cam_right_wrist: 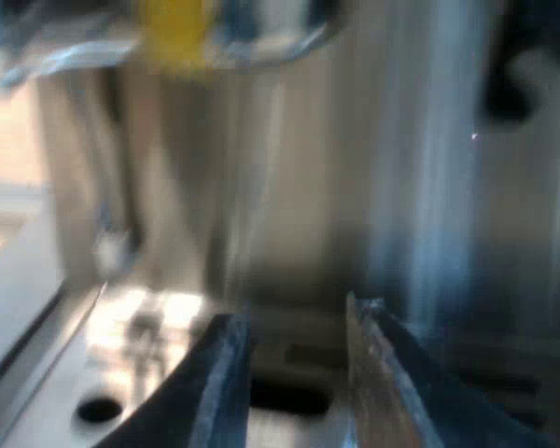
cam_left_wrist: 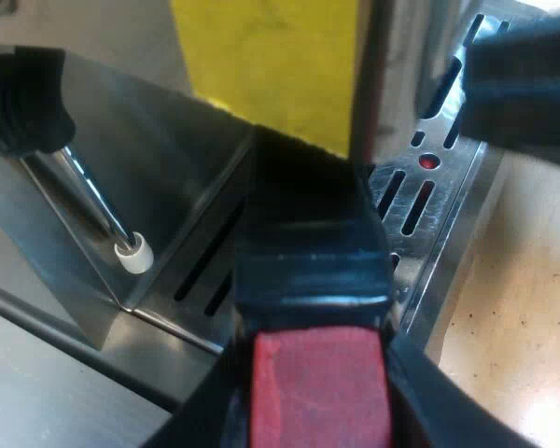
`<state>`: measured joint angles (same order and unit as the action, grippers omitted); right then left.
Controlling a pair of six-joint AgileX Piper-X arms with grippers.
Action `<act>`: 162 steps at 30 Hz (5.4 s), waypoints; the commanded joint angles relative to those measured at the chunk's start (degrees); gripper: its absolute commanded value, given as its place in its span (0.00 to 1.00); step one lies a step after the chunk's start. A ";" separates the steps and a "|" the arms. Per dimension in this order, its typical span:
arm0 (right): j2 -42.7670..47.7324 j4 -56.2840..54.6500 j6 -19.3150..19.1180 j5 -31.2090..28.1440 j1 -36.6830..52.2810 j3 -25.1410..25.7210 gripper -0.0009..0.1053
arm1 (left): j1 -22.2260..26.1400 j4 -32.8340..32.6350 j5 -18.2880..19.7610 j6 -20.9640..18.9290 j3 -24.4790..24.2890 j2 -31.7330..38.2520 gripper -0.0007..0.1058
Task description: Put the handle in the coffee machine
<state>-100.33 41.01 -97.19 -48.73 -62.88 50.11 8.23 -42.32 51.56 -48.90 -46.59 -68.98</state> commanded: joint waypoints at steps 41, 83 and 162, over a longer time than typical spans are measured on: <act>-17.18 35.44 -20.04 4.43 5.54 14.40 0.28 | 0.31 -2.93 5.79 0.41 -1.45 1.50 0.01; -17.18 38.53 -20.04 4.43 6.20 14.40 0.28 | 6.03 -11.47 5.49 2.69 -4.34 5.81 0.46; -17.07 28.95 -18.92 -2.83 2.80 14.40 0.29 | -7.40 -24.88 4.48 6.36 -1.09 3.05 0.01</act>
<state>-118.47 70.15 -116.24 -52.60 -59.49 63.66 1.96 -63.19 49.99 -42.42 -48.02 -66.97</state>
